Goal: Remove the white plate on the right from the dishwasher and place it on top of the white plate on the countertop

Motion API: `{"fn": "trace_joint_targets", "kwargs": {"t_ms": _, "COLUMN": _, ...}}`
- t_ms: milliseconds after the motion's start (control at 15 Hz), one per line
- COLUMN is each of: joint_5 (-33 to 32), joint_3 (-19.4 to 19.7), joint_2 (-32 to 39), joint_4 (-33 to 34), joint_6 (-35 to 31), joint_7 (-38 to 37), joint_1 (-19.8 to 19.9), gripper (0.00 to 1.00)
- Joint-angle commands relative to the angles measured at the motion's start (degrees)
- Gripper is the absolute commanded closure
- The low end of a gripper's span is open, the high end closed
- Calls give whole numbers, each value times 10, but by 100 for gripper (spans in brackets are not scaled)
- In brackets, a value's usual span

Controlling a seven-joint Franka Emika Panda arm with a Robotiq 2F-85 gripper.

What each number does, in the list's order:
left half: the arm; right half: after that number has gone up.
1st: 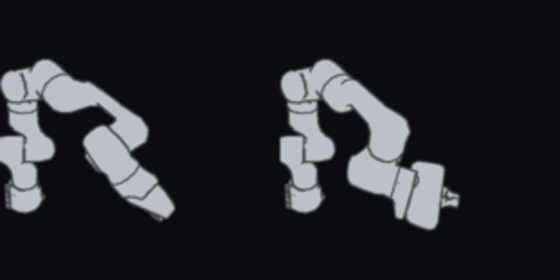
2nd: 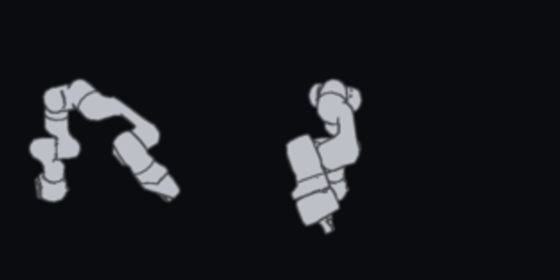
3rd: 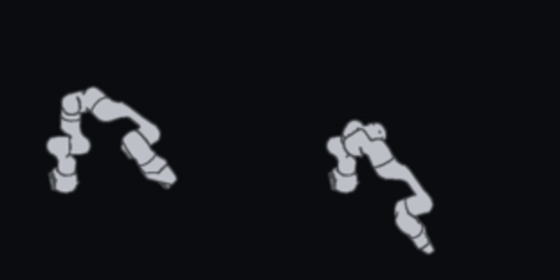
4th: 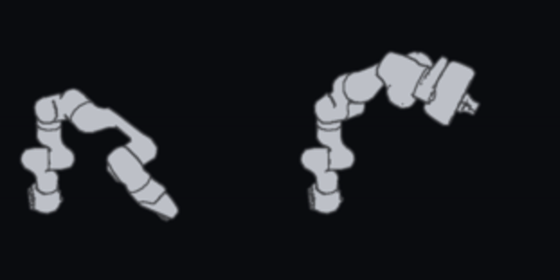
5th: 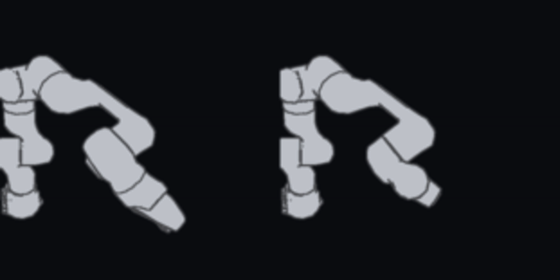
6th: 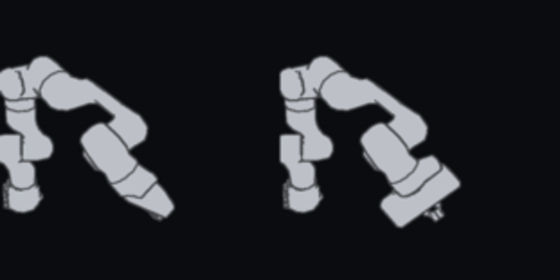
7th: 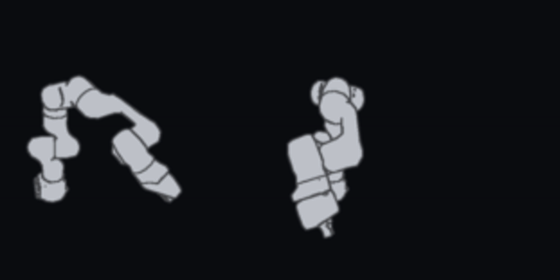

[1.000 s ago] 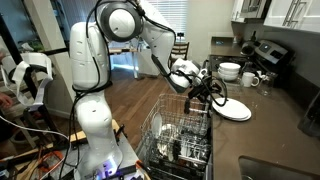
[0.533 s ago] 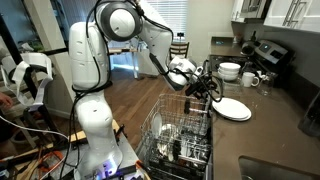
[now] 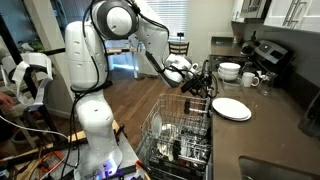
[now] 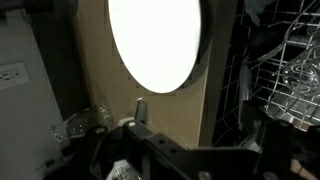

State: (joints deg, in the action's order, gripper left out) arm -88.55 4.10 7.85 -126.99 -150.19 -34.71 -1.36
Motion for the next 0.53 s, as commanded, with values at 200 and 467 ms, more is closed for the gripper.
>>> {"fn": "trace_joint_targets", "kwargs": {"t_ms": 200, "joint_5": 67, "joint_3": -13, "joint_2": -51, "joint_4": -43, "joint_6": -6, "joint_7": 62, "joint_1": -8, "gripper": 2}}
{"fn": "trace_joint_targets", "kwargs": {"t_ms": 467, "joint_5": 83, "joint_3": -22, "joint_2": -73, "joint_4": -59, "joint_6": -5, "joint_7": 80, "joint_1": -15, "gripper": 0}}
